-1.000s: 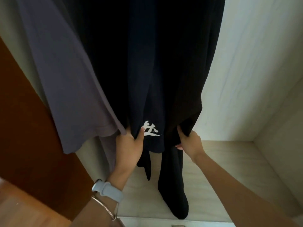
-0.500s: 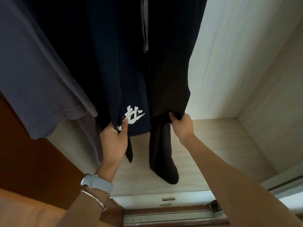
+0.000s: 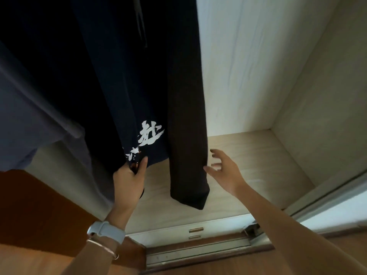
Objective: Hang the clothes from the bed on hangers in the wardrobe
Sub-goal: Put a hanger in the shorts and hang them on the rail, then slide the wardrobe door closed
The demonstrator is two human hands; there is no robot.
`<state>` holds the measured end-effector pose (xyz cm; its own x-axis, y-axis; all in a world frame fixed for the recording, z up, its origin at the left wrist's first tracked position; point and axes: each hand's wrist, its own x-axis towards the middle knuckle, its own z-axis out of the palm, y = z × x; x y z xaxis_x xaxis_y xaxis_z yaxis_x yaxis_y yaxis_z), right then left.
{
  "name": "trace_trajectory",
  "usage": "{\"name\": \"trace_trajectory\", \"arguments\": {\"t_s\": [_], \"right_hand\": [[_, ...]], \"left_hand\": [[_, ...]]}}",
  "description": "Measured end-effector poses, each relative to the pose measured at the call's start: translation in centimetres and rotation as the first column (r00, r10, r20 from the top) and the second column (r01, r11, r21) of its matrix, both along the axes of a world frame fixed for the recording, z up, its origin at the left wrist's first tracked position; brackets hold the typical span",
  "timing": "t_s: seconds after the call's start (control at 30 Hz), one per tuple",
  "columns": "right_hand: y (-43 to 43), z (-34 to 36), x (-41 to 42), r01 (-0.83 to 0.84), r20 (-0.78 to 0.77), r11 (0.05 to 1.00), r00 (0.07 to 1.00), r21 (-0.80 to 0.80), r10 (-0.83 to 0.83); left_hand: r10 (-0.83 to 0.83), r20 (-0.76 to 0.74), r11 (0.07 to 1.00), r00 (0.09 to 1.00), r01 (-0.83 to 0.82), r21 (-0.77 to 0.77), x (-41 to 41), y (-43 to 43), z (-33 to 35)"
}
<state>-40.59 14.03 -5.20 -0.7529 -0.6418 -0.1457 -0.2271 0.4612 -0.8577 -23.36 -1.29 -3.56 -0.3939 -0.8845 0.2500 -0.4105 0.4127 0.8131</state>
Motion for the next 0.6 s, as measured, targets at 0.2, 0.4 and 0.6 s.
{"name": "trace_trajectory", "arguments": {"t_s": [0.2, 0.4, 0.6], "right_hand": [[11.6, -5.4, 2.5, 0.057, 0.109, 0.956, 0.990, 0.288, -0.092], [23.1, -13.3, 12.2, 0.365, 0.240, 0.819, 0.832, 0.444, -0.501], [30.4, -17.1, 22.3, 0.500, 0.362, 0.632, 0.536, 0.592, -0.763]], "left_hand": [[-0.298, 0.224, 0.924, 0.928, 0.221, 0.313, 2.1, 0.9, -5.8], [-0.780, 0.354, 0.579, 0.517, 0.379, 0.722, 3.2, 6.6, -14.8], [-0.886, 0.304, 0.385, 0.351, 0.187, 0.904, 5.4, 13.2, -21.2]]}}
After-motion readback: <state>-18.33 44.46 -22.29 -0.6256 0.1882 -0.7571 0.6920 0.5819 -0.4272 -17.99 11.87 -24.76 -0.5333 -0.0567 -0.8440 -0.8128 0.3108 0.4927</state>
